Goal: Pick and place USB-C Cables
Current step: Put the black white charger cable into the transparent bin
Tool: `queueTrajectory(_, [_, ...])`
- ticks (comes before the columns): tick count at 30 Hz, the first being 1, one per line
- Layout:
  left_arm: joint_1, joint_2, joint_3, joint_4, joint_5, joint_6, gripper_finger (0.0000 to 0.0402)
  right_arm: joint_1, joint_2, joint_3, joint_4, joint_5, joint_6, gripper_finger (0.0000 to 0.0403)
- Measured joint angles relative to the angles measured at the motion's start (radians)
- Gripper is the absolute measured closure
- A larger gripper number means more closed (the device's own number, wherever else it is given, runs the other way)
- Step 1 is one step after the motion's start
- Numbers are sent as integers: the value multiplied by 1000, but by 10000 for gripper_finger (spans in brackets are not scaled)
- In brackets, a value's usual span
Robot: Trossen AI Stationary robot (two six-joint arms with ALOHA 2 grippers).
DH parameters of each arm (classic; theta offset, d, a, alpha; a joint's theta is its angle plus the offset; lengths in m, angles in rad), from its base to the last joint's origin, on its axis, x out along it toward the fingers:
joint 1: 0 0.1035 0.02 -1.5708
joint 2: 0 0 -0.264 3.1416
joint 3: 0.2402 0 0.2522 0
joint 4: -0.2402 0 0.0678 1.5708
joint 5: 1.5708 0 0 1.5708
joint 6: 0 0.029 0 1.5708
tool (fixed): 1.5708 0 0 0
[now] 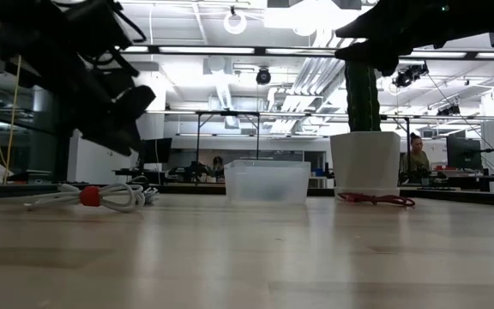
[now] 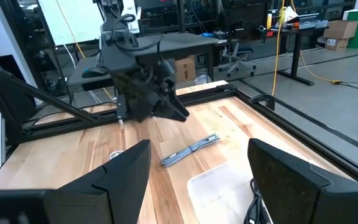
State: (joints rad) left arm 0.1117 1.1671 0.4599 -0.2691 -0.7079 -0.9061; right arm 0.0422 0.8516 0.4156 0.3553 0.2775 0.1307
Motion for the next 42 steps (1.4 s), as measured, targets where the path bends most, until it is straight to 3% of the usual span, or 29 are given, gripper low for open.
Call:
queueTrajectory(6, [0, 117, 0, 211, 119, 22, 275, 0, 0, 0, 0, 0, 0, 142])
queueTrajectory(10, [3, 172, 0, 271, 132, 58, 275, 0, 0, 0, 0, 0, 0, 142])
queueTrajectory(19, [67, 286, 1, 267, 83, -68, 275, 0, 0, 0, 0, 0, 3, 142])
queueTrajectory(33, [85, 359, 1, 269, 60, -56, 273, 0, 0, 0, 0, 0, 22, 142])
queueTrajectory(42, [85, 391, 1, 271, 69, -109, 230, 0, 0, 0, 0, 0, 22, 142])
